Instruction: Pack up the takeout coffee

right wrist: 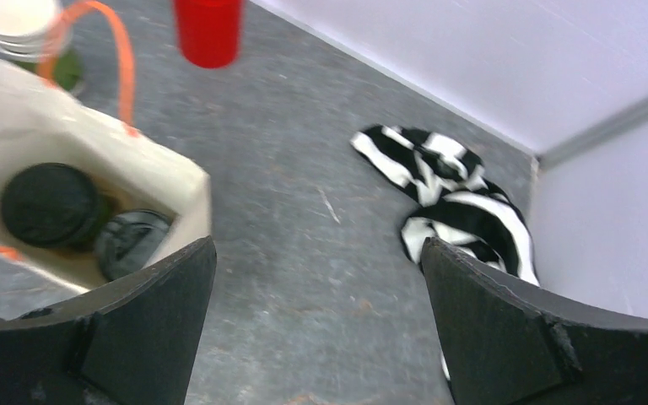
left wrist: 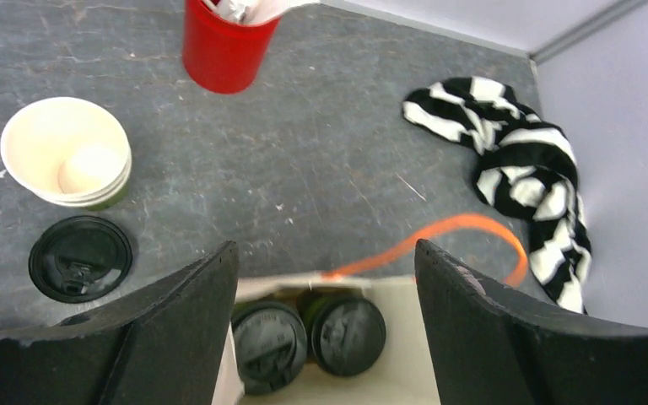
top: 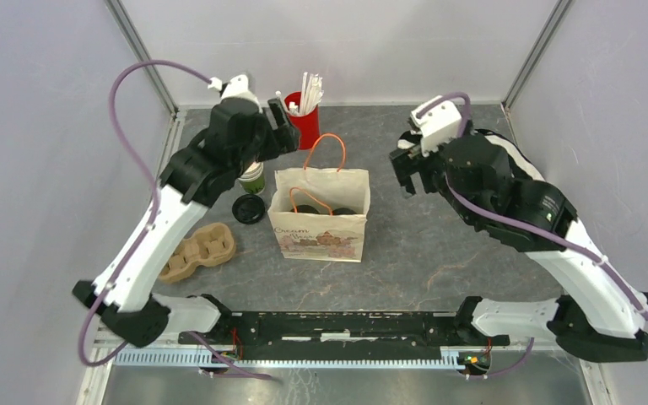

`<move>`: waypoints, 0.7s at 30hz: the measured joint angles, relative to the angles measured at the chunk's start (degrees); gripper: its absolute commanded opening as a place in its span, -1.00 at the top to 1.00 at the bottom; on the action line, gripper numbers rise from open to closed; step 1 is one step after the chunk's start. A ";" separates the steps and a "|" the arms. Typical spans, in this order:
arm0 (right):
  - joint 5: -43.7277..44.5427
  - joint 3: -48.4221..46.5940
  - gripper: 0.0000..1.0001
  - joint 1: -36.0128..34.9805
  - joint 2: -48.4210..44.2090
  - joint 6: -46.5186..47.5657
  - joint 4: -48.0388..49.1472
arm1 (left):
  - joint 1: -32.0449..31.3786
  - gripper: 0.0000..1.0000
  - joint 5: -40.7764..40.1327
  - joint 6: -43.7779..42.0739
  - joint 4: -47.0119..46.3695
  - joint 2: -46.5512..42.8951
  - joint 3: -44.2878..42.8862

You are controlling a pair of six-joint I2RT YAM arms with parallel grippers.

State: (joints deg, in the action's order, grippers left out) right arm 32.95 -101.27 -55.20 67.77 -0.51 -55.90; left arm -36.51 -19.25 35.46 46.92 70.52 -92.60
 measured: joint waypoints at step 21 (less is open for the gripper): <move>-8.70 34.03 -0.96 26.75 -1.64 3.98 14.27 | 17.92 -0.21 5.35 -16.61 -9.79 46.10 -31.82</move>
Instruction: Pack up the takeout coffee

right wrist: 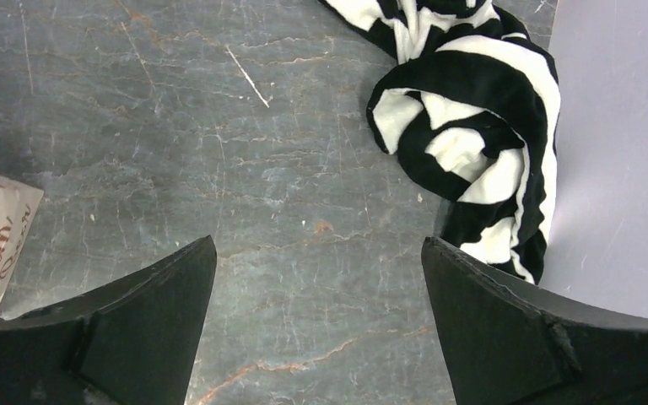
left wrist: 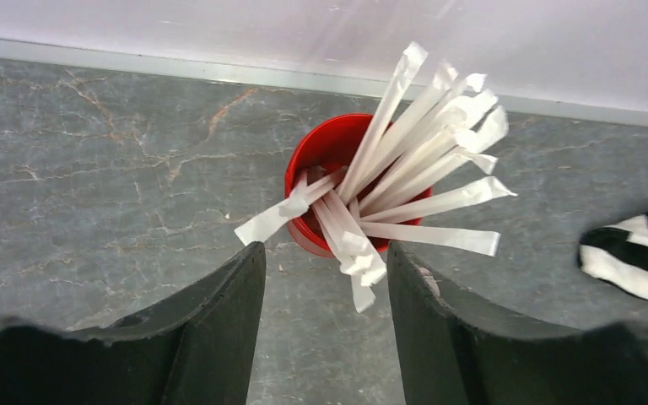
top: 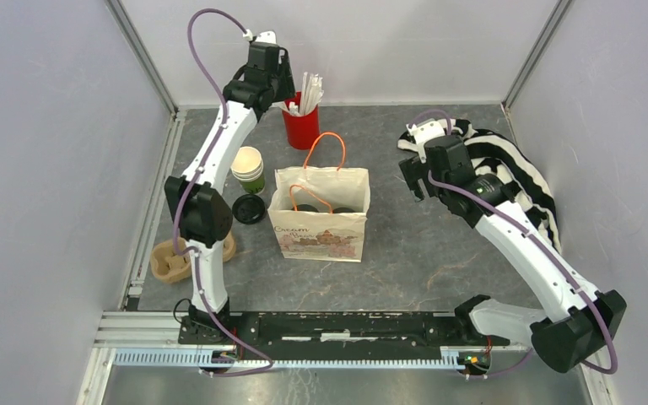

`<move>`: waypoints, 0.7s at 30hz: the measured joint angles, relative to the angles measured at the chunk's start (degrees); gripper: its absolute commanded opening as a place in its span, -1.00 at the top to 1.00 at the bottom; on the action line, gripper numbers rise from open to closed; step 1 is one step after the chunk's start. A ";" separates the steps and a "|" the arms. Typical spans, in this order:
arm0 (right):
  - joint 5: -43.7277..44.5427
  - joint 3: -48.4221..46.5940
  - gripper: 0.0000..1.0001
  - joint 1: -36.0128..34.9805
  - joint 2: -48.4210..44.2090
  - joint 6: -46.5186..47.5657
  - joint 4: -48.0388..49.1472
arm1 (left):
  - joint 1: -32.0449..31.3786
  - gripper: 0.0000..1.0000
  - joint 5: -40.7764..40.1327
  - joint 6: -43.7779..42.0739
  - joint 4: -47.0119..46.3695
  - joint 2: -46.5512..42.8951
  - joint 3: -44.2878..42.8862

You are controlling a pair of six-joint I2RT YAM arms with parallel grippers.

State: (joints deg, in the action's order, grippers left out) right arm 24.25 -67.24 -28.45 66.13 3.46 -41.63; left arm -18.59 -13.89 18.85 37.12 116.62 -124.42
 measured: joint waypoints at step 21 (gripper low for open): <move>-4.55 1.88 -0.96 2.69 2.05 2.01 4.28 | 0.15 0.94 -6.58 -7.63 -6.71 9.55 -1.31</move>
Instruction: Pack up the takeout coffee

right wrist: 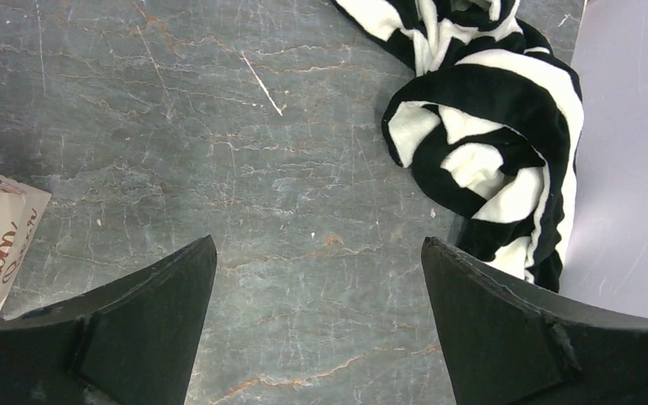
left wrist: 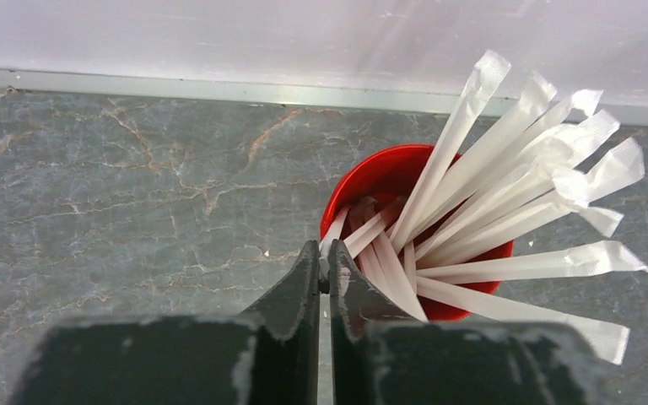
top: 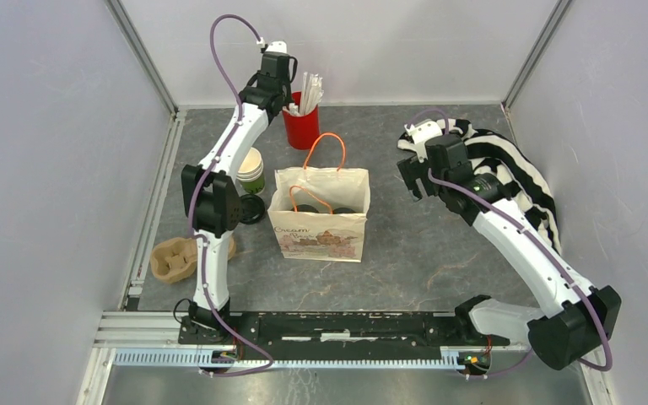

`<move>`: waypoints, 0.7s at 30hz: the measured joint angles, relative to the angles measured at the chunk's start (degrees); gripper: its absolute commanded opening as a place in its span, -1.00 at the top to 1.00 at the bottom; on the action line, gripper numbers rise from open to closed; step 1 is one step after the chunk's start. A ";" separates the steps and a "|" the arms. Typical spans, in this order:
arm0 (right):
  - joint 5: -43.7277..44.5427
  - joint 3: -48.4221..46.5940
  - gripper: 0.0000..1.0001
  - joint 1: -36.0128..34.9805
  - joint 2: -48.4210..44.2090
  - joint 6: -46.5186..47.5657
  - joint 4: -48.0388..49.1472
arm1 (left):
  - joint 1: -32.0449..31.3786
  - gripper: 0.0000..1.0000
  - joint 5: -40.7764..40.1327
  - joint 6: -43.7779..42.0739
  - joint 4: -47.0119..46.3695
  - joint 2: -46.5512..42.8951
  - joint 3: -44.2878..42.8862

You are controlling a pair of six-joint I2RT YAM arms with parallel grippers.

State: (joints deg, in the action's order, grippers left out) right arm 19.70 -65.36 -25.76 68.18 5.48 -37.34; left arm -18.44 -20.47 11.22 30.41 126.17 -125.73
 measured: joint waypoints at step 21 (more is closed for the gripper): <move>-3.28 0.81 -0.96 -1.77 -5.81 -1.14 -0.02 | -0.07 0.96 2.99 -1.03 1.97 -21.66 -0.94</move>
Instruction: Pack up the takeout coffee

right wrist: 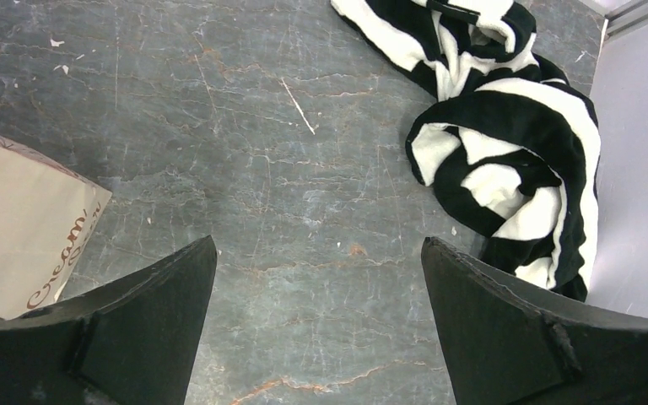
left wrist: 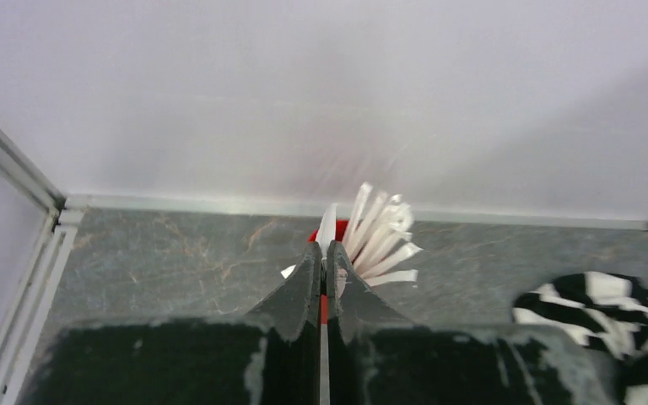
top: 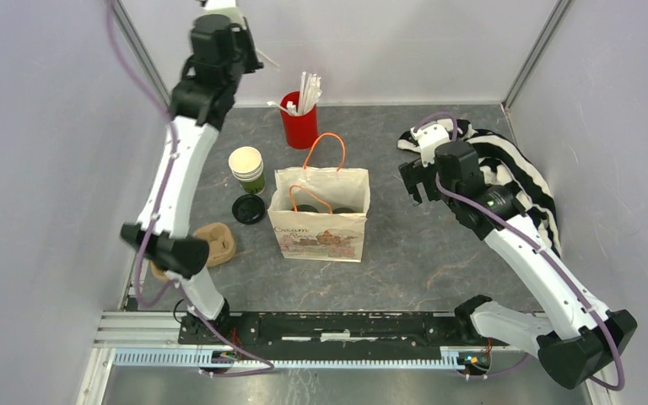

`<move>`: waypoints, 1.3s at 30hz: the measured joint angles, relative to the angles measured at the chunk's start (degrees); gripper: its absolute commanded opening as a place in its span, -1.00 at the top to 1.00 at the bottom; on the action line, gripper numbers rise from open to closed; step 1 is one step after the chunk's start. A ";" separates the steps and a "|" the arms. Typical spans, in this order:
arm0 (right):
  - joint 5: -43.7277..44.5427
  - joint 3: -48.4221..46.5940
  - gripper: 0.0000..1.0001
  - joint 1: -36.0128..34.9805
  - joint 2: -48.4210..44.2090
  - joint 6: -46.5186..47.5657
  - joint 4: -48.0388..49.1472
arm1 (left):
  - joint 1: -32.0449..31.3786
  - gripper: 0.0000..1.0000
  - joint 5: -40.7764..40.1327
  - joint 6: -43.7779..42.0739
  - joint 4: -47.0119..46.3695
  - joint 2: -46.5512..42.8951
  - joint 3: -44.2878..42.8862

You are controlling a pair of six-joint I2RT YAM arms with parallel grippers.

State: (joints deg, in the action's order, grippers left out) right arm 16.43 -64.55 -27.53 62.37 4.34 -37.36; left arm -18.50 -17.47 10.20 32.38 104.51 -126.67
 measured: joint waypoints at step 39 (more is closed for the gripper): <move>-1.38 1.95 -0.96 -0.11 -12.92 -4.31 -4.90 | -4.13 0.96 36.83 -1.25 20.33 -39.80 32.96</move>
State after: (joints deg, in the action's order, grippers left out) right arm 15.05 -62.61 -27.64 49.45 0.03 -42.26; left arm -22.63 19.35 8.95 52.71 64.71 -93.71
